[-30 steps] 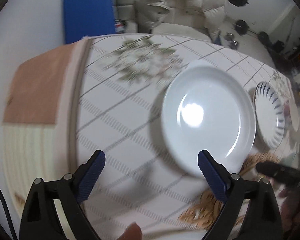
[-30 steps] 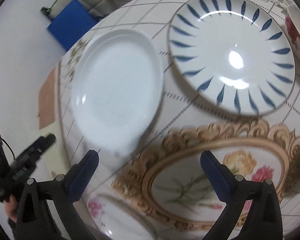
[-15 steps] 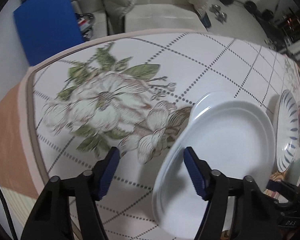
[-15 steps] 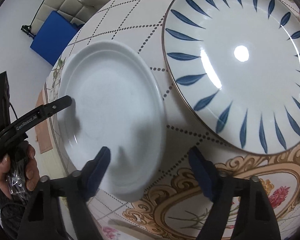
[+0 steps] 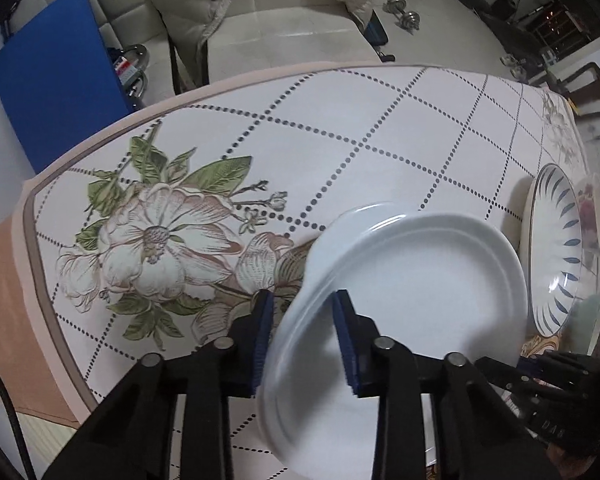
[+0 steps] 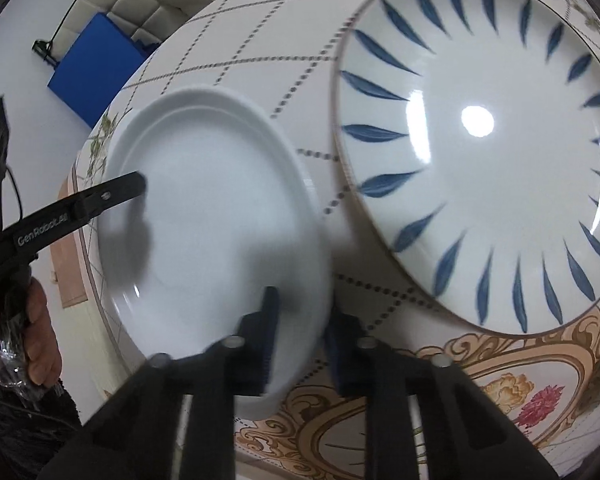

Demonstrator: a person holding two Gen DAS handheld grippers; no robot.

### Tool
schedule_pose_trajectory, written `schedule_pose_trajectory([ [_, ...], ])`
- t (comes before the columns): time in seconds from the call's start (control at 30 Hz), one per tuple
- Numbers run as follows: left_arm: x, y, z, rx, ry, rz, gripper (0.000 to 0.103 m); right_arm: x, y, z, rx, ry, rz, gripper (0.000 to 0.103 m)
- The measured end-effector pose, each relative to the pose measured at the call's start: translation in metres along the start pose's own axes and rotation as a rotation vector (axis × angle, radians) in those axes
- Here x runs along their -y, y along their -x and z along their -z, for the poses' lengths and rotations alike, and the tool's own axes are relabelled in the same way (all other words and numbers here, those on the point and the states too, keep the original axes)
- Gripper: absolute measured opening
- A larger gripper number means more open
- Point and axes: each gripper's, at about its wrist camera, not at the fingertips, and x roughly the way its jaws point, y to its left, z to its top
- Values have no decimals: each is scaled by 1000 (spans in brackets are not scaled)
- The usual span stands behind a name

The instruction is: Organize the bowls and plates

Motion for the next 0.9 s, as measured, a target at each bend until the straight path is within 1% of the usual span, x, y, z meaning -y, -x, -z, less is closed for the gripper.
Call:
schedule_pose_trajectory([
  [0.07,-6,1,-2,3,10,-4,21,1,0,0,-3,8,-5,19],
  [0.13,-4,6,5,12,5,-23,20,0,1,2,-2,25,2,19],
  [0.3,-3,13,22,22,7,-42,19,11,9,12,-15,26,-18,17],
  [0.47,-9,26,42,54,43,-24,19,12,20,26,-27,68,-17,15],
  [0.5,-9,29,46,63,51,-10,16,12,22,28,-28,70,-21,14],
  [0.53,-9,30,49,44,67,82,0,12,25,29,-29,71,-37,13],
  [0.57,-4,30,53,18,80,148,0,10,27,31,-38,75,-65,11],
  [0.6,4,31,55,32,51,104,0,6,29,33,-44,86,-76,10],
  [0.63,17,32,59,52,1,30,0,1,29,34,-38,105,-40,10],
  [0.67,22,29,61,44,-15,32,2,-1,28,34,-30,120,-10,10],
  [0.7,24,26,64,32,-9,36,2,0,25,33,-28,112,12,11],
  [0.73,22,26,65,39,-6,15,2,4,23,32,-36,94,4,11],
  [0.77,18,28,66,50,5,12,3,10,21,32,-47,74,-12,10],
  [0.9,-19,30,63,51,116,0,7,18,20,32,-58,87,-18,10],
])
